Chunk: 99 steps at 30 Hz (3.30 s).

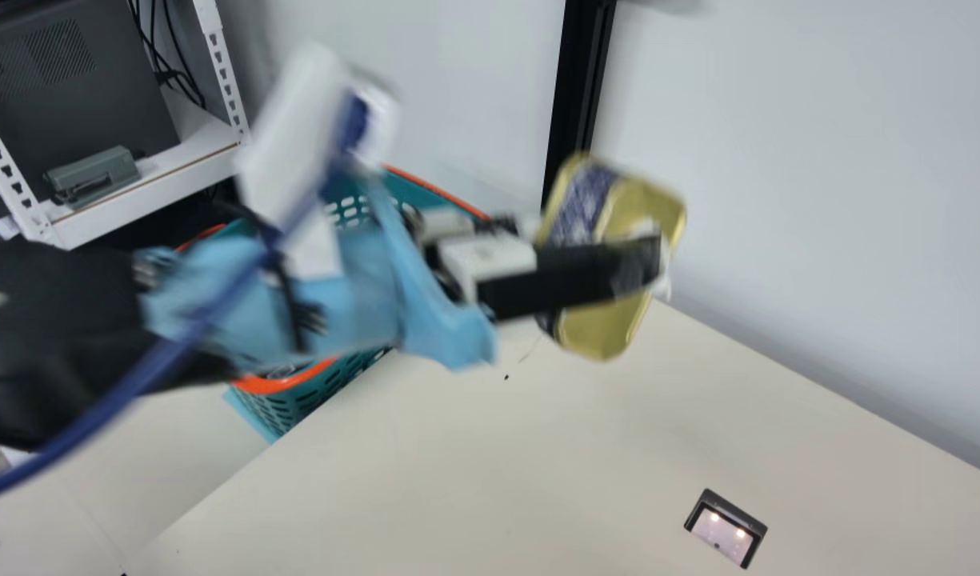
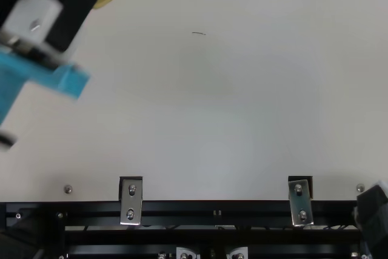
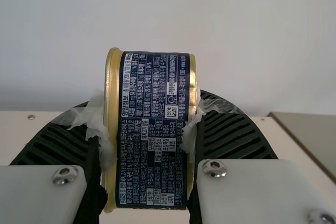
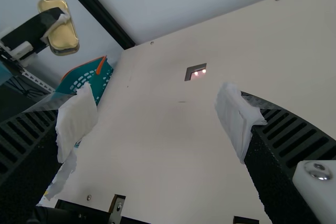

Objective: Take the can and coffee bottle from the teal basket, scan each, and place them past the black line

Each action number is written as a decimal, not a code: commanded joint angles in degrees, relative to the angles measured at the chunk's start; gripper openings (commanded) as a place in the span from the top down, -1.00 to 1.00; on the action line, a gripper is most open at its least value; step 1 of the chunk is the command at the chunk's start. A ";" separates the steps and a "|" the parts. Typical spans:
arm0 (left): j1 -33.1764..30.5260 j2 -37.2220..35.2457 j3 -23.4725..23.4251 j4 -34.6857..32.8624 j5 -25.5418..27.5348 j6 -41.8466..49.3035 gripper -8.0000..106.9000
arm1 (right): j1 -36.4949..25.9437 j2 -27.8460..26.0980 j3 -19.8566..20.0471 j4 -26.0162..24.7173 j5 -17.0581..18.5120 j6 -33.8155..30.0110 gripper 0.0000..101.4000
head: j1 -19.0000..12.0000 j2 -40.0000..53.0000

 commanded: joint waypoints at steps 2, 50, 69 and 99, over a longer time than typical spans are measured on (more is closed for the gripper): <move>-0.97 1.10 0.00 1.16 -0.77 -0.28 0.68 | 0.00 0.00 0.00 0.00 0.00 0.00 -1.00 | -1.68 0.86; -22.45 2.41 9.53 27.37 -27.04 -14.18 0.68 | 0.00 0.00 0.00 0.00 0.00 0.00 -1.00 | 4.36 -25.87; -22.45 2.41 9.53 27.37 -27.04 -14.18 0.68 | 0.00 0.00 0.00 0.00 0.00 0.00 -1.00 | 9.29 -38.41; -18.96 38.34 3.33 62.11 -42.85 -43.19 0.68 | 0.00 0.00 0.00 0.00 0.00 0.00 -1.00 | 9.29 -38.41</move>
